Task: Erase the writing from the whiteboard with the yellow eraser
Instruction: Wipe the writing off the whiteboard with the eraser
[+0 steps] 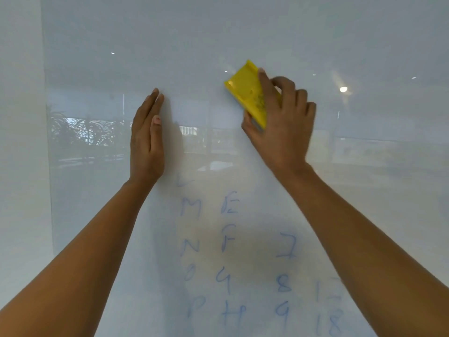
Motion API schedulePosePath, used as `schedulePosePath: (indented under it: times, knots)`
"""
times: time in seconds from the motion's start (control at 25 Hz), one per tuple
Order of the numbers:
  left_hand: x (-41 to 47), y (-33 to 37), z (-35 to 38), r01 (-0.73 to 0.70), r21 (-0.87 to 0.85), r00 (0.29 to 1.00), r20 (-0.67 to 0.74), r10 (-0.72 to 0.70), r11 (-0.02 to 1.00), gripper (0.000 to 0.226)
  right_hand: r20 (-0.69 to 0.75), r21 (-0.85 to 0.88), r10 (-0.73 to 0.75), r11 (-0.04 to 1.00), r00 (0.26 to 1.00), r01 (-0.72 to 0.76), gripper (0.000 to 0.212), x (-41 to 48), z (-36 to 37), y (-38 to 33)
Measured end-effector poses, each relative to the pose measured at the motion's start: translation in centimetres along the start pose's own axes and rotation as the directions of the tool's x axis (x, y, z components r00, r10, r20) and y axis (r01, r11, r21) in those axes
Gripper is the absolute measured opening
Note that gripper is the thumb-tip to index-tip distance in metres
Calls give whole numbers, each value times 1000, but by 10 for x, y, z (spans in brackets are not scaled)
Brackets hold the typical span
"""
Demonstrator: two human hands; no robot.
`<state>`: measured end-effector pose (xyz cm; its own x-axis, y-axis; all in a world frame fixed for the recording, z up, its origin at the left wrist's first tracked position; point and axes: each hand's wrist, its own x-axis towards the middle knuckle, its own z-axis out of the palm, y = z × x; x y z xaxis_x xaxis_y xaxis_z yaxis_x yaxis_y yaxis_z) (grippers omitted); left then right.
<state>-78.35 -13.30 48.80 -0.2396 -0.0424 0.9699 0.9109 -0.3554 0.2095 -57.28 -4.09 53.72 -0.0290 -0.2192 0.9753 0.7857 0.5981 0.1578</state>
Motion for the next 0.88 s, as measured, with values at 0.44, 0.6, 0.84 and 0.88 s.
schedulePosePath:
  times: [0.44,0.6,0.84,0.88]
  knots:
    - [0,-5,-16,86,-144,994,78,-76,986,44,91,171,-602,794,793,583,63,-83,-2,-45]
    - [-2,-5,-15,64,-114,995,79,-55,991,44,71,78,-203,977,977,197,63,-48,10,-65]
    - [-6,-5,-13,-19,85,994,108,10,996,43,168,250,-766,642,620,725,63,-170,-24,-56]
    - [-7,-5,-13,-35,120,993,114,21,992,43,169,260,-762,646,625,718,64,-170,-26,-45]
